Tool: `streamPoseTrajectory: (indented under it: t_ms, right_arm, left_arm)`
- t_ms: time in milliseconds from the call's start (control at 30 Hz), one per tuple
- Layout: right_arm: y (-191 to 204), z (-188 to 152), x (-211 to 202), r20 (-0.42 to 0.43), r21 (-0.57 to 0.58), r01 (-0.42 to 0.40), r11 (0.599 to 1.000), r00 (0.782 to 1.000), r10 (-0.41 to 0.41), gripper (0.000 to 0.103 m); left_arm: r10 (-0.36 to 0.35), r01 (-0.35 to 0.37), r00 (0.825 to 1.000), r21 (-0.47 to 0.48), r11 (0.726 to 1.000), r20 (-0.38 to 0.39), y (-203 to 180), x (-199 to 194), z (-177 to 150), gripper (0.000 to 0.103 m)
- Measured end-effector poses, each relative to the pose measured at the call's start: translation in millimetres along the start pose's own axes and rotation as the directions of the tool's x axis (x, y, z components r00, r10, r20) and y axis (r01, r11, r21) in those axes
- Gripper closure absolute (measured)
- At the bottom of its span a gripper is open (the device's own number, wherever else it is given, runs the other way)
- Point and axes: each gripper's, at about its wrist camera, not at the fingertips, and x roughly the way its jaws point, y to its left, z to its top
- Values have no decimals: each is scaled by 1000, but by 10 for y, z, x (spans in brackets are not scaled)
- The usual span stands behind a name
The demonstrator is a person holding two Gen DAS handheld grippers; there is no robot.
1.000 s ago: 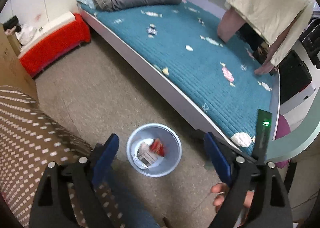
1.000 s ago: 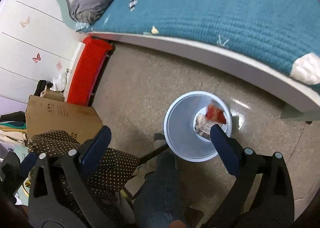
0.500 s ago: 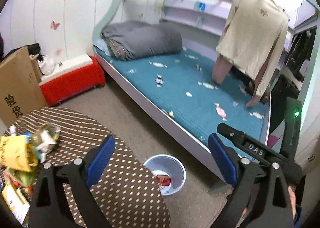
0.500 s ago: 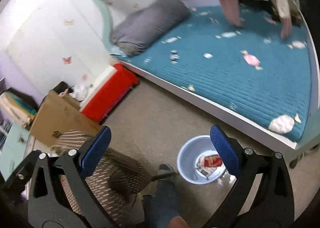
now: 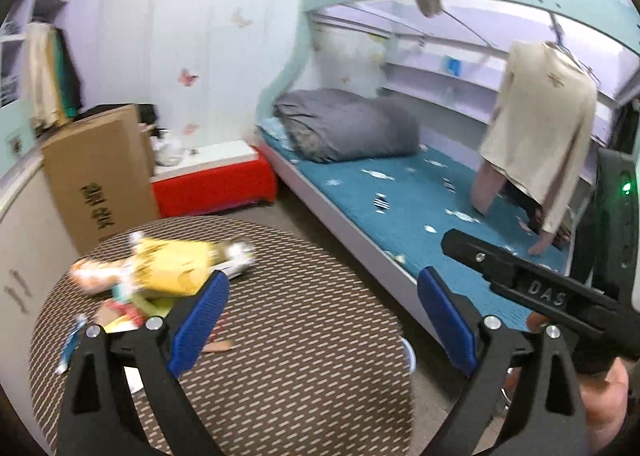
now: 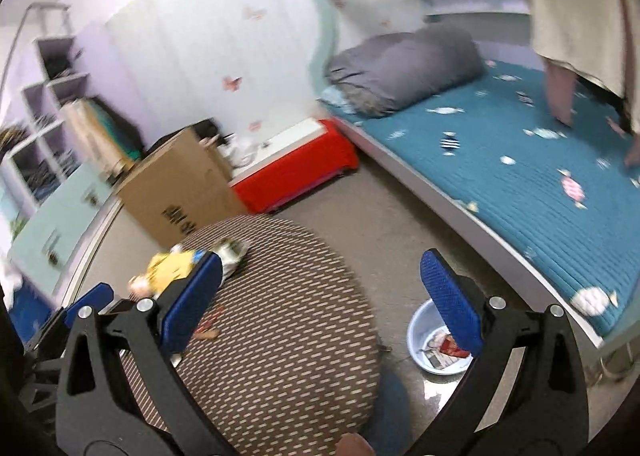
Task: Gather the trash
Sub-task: 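Grasp the white-yellow box with the right gripper while the left grasps the blue tube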
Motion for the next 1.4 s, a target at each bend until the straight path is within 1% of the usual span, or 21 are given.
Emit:
streamPoseTrajectory:
  t_ms: [67, 167, 233, 333, 433, 500, 567, 667, 767, 833, 967, 1067, 1133, 1167, 1200, 1233, 1267, 1300, 1333, 1367, 1400]
  right_arm:
    - [184, -31, 9, -5, -37, -22, 999, 1000, 22, 6]
    - [540, -106, 51, -33, -100, -78, 992, 997, 75, 6]
    - [715, -163, 94, -51, -128, -101, 987, 994, 95, 6]
    - [1003, -288, 226, -105, -159, -153, 975, 985, 137, 6]
    - [1280, -418, 361, -153, -197, -187, 962, 975, 158, 6]
    - [1437, -507, 468, -189, -226, -221, 949, 965, 180, 6]
    - [1593, -615, 560, -219, -256, -243, 936, 957, 189, 6]
    - [1818, -782, 779, -285, -302, -284, 910, 938, 198, 6]
    - [1928, -915, 929, -334, -326, -311, 893, 921, 199, 6]
    - [1983, -1017, 1069, -369, -342, -320, 884, 910, 187, 6]
    - [2065, -1146, 1295, -424, -366, -334, 869, 891, 164, 6]
    - [2131, -1242, 1444, -453, -390, -345, 854, 879, 149, 6]
    - [2137, -1282, 1557, -470, -386, -347, 855, 871, 141, 6]
    - [2135, -1294, 1609, -477, -384, -347, 856, 868, 138, 6]
    - [2135, -1305, 1647, -482, -382, -346, 857, 866, 136, 10]
    - [2151, -1324, 1682, -485, -380, -346, 858, 864, 134, 18]
    - [2153, -1333, 1719, -490, -378, -347, 858, 862, 132, 23]
    - [2154, -1349, 1772, -497, -377, -346, 859, 859, 128, 30]
    - [2154, -1354, 1807, -502, -375, -347, 860, 856, 126, 35]
    - [2153, -1364, 1840, -507, -375, -348, 859, 853, 124, 37]
    - [2153, -1369, 1852, -509, -369, -356, 858, 850, 134, 38]
  left_arm:
    - [49, -49, 999, -28, 998, 10, 212, -145, -68, 10]
    - [100, -98, 995, -74, 992, 20, 540, -336, -175, 10]
    - [134, -131, 991, -104, 986, 20, 753, -428, -247, 10]
    - [169, -164, 985, -148, 975, 25, 1079, -552, -367, 10]
    - [234, -228, 972, -167, 959, 20, 1414, -637, -488, 10]
    - [259, -252, 966, -179, 951, 13, 1594, -647, -575, 10]
    - [286, -282, 958, -194, 940, -12, 1811, -612, -641, 10]
    - [312, -316, 949, -214, 924, -54, 2172, -524, -730, 10]
    - [332, -344, 939, -206, 916, -92, 2471, -409, -829, 10]
    - [338, -356, 933, -198, 913, -123, 2598, -304, -879, 10]
    - [332, -362, 926, -181, 914, -178, 2904, -25, -959, 10]
    - [320, -355, 925, -164, 920, -207, 3013, 178, -990, 10]
    - [305, -343, 925, -154, 926, -229, 3049, 317, -1002, 10]
    - [305, -346, 921, -147, 927, -243, 3072, 399, -1014, 12]
    - [299, -343, 918, -142, 929, -261, 3090, 475, -1027, 19]
    - [288, -336, 915, -141, 931, -283, 3117, 547, -1041, 24]
    - [281, -333, 913, -144, 932, -297, 3145, 588, -1055, 36]
    - [269, -326, 911, -150, 933, -312, 3169, 632, -1068, 47]
    - [264, -322, 911, -148, 935, -316, 3181, 666, -1080, 47]
    - [266, -321, 912, -138, 937, -313, 3172, 671, -1080, 54]
    - [273, -324, 909, -125, 938, -315, 3159, 671, -1076, 73]
